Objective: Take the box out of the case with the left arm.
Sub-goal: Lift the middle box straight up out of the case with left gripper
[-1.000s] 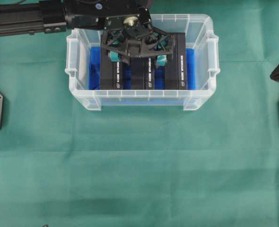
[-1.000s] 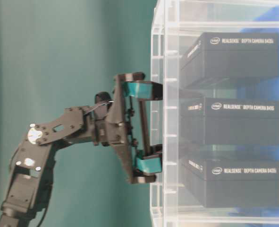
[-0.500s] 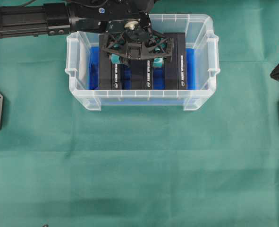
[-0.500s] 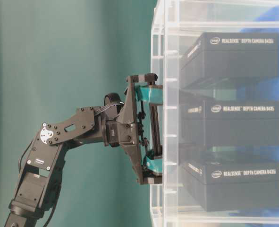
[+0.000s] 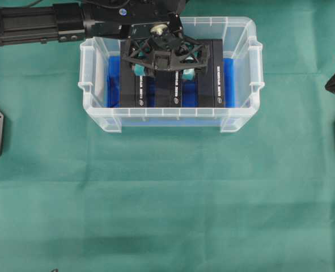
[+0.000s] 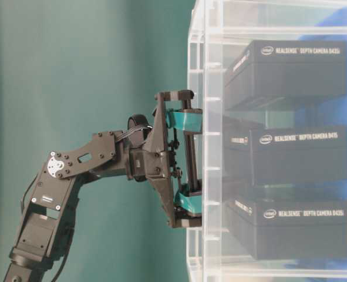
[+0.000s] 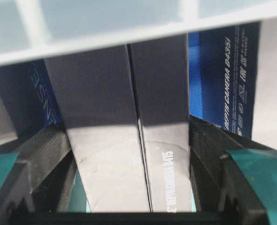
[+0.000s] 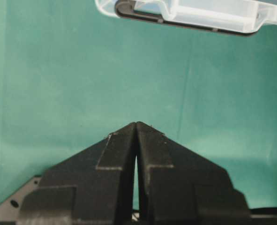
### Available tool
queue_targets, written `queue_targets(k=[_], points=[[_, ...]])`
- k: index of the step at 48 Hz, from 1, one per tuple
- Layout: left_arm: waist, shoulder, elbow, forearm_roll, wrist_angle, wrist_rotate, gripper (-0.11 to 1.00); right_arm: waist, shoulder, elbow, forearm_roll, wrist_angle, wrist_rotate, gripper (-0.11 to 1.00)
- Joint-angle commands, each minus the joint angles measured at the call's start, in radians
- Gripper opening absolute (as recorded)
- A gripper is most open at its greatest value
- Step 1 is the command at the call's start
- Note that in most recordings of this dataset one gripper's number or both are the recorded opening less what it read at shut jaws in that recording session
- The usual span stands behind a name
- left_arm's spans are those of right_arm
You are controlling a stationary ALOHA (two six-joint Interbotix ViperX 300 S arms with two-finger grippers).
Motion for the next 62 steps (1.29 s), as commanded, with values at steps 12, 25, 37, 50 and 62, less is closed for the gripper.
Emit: queue_targets(k=[12,25,37,50,62], points=[[0.0,-0.064,-0.161,0.003,0.158,-0.002,0.55,0.0,-0.002,-0.018,-0.008,-0.005,-0.002,0.0],[-0.003,-0.034,-0.333,0.003,0.319,0.002,0.55,0.0,-0.008,-0.018,-0.008,-0.005,-0.002,0.0],[-0.005,-0.041,-0.459,0.005,0.41,-0.002,0.55,0.0,-0.018,-0.02,-0.009,-0.005,-0.003,0.0],[-0.006,-0.066,-0.583,0.026,0.522,-0.011,0.55,0.0,-0.018,-0.018,-0.012,-0.003,-0.005,0.0],[-0.014,-0.066,-0.624,0.032,0.569,-0.018,0.55,0.0,-0.018,-0.018,-0.009,-0.005,-0.003,0.0]])
